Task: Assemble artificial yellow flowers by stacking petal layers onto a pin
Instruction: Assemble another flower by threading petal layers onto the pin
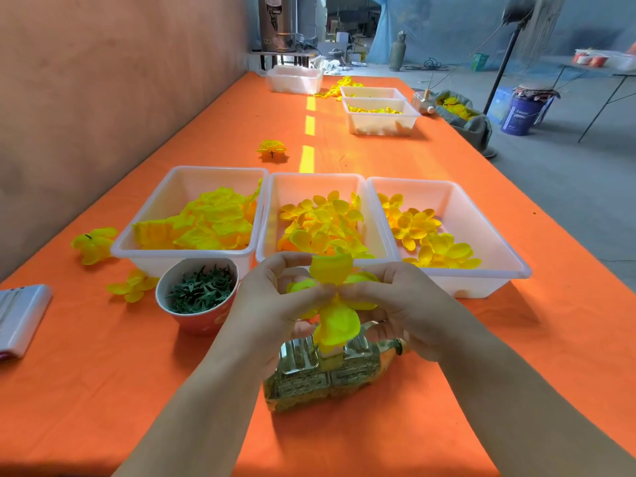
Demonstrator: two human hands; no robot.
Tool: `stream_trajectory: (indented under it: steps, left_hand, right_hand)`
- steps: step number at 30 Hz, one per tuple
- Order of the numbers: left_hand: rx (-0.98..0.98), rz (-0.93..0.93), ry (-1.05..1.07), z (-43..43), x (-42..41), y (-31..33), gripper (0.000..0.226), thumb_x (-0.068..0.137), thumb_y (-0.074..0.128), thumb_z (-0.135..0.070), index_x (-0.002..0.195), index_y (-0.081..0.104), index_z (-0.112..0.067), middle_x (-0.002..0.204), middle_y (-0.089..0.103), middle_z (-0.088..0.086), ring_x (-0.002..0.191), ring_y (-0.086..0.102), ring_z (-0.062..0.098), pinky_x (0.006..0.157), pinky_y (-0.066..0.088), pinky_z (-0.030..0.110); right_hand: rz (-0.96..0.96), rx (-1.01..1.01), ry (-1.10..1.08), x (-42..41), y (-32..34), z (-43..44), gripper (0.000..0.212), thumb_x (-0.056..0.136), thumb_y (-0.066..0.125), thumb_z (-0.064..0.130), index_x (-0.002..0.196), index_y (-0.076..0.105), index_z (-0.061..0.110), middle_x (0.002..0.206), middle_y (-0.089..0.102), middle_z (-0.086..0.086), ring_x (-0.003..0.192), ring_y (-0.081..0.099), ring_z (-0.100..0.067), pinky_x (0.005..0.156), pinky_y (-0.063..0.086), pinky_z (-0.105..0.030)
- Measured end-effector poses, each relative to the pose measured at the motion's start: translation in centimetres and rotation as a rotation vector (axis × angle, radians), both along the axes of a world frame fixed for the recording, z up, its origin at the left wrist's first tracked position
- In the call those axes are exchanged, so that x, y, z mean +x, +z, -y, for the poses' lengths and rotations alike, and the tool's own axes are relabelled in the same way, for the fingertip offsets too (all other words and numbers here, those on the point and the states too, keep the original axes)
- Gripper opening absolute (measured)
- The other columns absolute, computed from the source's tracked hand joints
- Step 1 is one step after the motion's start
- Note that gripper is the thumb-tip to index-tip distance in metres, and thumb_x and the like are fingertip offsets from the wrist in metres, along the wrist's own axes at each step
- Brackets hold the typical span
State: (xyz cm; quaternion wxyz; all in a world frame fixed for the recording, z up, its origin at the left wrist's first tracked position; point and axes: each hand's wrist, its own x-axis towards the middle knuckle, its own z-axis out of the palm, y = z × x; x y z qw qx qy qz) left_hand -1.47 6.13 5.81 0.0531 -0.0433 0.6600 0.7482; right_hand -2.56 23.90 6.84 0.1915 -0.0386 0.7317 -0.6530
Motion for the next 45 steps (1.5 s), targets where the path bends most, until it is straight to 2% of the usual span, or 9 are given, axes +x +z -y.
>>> stream_trajectory:
  steps: [8, 12, 16, 24, 33, 35, 39, 43, 45]
  left_hand:
    - [0.172, 0.085, -0.072, 0.8, 0.0, -0.8, 0.064, 0.053, 0.083, -0.021, 0.114, 0.066, -0.010, 0.095, 0.066, 0.016, 0.073, 0.066, 0.023, 0.042, 0.048, 0.023]
    - [0.103, 0.055, -0.025, 0.8, -0.3, -0.9, 0.046, 0.067, 0.083, -0.007, 0.110, 0.067, -0.014, 0.074, 0.065, 0.001, 0.056, 0.062, 0.008, 0.040, 0.044, 0.023]
    - [0.046, 0.076, -0.020, 0.7, -0.2, -1.5, 0.041, 0.067, 0.081, -0.007, 0.104, 0.071, -0.020, 0.070, 0.062, 0.001, 0.063, 0.060, 0.016, 0.050, 0.039, 0.027]
    - [-0.189, -0.020, 0.016, 1.0, 0.1, -2.8, 0.036, 0.078, 0.081, -0.004, 0.106, 0.066, -0.021, 0.067, 0.065, 0.000, 0.057, 0.058, 0.011, 0.042, 0.037, 0.022]
    - [-0.341, -0.050, -0.019, 1.0, 0.0, -3.1, 0.034, 0.076, 0.084, -0.009, 0.101, 0.069, -0.028, 0.075, 0.064, -0.005, 0.066, 0.061, 0.011, 0.053, 0.047, 0.025]
    - [-0.470, -0.162, 0.026, 0.9, 0.2, -2.8, 0.029, 0.075, 0.084, -0.010, 0.090, 0.071, -0.031, 0.090, 0.065, -0.007, 0.082, 0.065, 0.011, 0.069, 0.053, 0.030]
    - [-0.624, -0.426, 0.085, 0.6, 1.0, -1.8, 0.026, 0.071, 0.087, -0.020, 0.085, 0.074, -0.037, 0.117, 0.053, -0.020, 0.121, 0.047, -0.004, 0.090, 0.038, 0.018]
    - [-0.743, -0.468, 0.025, 0.4, 0.9, -1.8, 0.013, 0.071, 0.088, -0.025, 0.075, 0.077, -0.031, 0.112, 0.061, -0.014, 0.126, 0.047, 0.010, 0.100, 0.041, 0.038]
    - [-0.751, -0.409, -0.020, 0.4, 0.5, -1.7, 0.010, 0.074, 0.086, -0.027, 0.072, 0.077, -0.031, 0.115, 0.061, -0.014, 0.123, 0.048, 0.013, 0.100, 0.041, 0.036]
  right_hand:
    - [0.085, 0.000, -0.022, 0.3, -0.6, 0.3, 0.015, 0.089, 0.071, 0.027, 0.097, 0.076, 0.015, 0.086, 0.075, -0.005, 0.067, 0.070, -0.018, 0.047, 0.045, -0.021]
    - [0.130, -0.064, -0.052, 0.4, -0.6, 1.0, 0.009, 0.090, 0.067, 0.021, 0.087, 0.073, 0.017, 0.085, 0.075, -0.007, 0.069, 0.071, -0.023, 0.045, 0.043, -0.021]
    - [0.106, -0.074, -0.061, 0.3, -0.8, 1.5, 0.026, 0.090, 0.065, 0.020, 0.064, 0.069, 0.022, 0.071, 0.071, -0.003, 0.064, 0.070, -0.018, 0.043, 0.042, -0.020]
    - [0.032, 0.127, -0.035, 0.9, -2.6, 0.8, 0.025, 0.092, 0.065, 0.024, 0.069, 0.074, 0.026, 0.068, 0.073, 0.003, 0.056, 0.069, -0.010, 0.048, 0.046, -0.018]
    - [0.056, 0.158, -0.054, 0.9, -4.5, 0.3, 0.015, 0.093, 0.067, 0.026, 0.082, 0.075, 0.018, 0.070, 0.072, 0.002, 0.058, 0.066, -0.010, 0.049, 0.045, -0.020]
    - [0.031, 0.172, -0.071, 0.9, -4.6, 0.3, 0.015, 0.091, 0.067, 0.024, 0.080, 0.073, 0.017, 0.066, 0.070, 0.003, 0.056, 0.066, -0.010, 0.048, 0.045, -0.021]
    - [-0.015, 0.191, -0.075, 0.9, -4.7, 0.3, 0.016, 0.089, 0.066, 0.022, 0.074, 0.070, 0.017, 0.063, 0.070, 0.003, 0.055, 0.068, -0.011, 0.045, 0.043, -0.018]
    - [-0.032, 0.303, 0.021, 0.2, -3.9, 0.0, 0.021, 0.087, 0.068, 0.026, 0.067, 0.068, 0.022, 0.063, 0.072, 0.000, 0.058, 0.072, -0.016, 0.045, 0.046, -0.021]
    - [-0.028, 0.421, 0.133, -0.9, -2.5, -0.9, 0.022, 0.081, 0.072, 0.039, 0.073, 0.069, 0.019, 0.068, 0.073, 0.001, 0.062, 0.073, -0.017, 0.046, 0.047, -0.024]
